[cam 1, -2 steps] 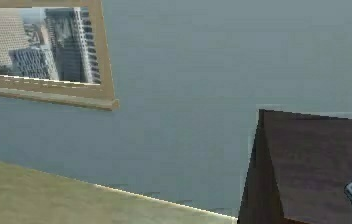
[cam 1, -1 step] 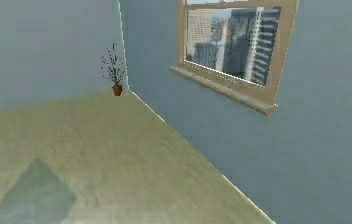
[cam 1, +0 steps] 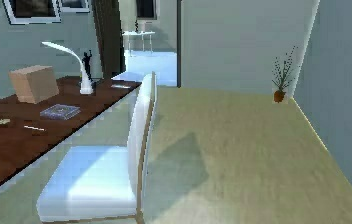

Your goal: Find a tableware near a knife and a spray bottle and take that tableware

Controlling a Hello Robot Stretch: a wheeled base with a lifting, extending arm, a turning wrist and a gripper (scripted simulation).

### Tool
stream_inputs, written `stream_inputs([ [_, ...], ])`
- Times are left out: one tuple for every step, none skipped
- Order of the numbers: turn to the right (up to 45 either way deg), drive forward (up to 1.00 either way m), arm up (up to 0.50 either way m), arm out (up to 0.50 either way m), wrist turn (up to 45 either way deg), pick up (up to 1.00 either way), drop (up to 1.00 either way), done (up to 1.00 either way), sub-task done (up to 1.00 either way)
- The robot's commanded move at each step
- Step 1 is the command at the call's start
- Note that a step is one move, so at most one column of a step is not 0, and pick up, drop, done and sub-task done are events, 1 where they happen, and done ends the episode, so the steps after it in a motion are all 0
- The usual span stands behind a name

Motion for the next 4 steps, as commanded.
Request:
stream_inputs([
  [-27.0,0.00,0.00,0.00,0.0,0.00,0.00,0.00,0.00],
  [0.0,0.10,0.00,0.00,0.0,0.00,0.00,0.00,0.00],
  [45.0,0.00,0.00,0.00,0.0,0.00,0.00,0.00,0.00],
  [18.0,0.00,0.00,0.00,0.0,0.00,0.00,0.00,0.00],
])
